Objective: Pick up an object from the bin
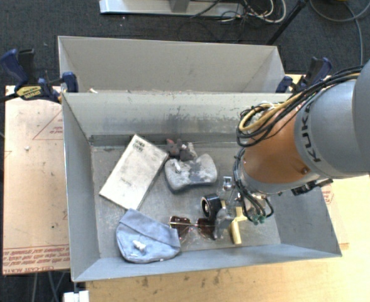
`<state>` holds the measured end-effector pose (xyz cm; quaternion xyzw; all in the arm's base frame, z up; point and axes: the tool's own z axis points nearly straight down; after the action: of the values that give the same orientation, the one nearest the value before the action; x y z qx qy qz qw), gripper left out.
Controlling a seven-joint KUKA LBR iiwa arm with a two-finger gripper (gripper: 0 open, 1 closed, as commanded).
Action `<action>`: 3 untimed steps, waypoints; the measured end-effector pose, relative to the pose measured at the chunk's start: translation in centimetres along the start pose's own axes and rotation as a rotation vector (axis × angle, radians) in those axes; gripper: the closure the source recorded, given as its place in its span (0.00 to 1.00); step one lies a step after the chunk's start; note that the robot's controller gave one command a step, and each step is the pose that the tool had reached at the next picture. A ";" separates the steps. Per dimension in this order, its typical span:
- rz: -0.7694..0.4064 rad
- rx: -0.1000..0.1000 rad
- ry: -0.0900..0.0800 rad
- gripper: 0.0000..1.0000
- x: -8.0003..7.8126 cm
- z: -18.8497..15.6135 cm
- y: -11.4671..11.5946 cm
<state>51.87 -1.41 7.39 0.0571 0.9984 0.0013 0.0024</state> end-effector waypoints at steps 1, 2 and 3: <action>0.000 0.000 0.000 1.00 0.0 0.0 0.0; -0.002 0.002 0.011 1.00 -0.8 -4.9 -0.5; -0.007 0.002 0.009 1.00 -0.6 -10.9 0.5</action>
Offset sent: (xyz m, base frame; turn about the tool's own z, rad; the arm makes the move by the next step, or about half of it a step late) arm 0.0198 -0.0121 0.1027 -0.0060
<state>52.49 -0.97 18.27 0.0538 0.9986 0.0003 -0.0020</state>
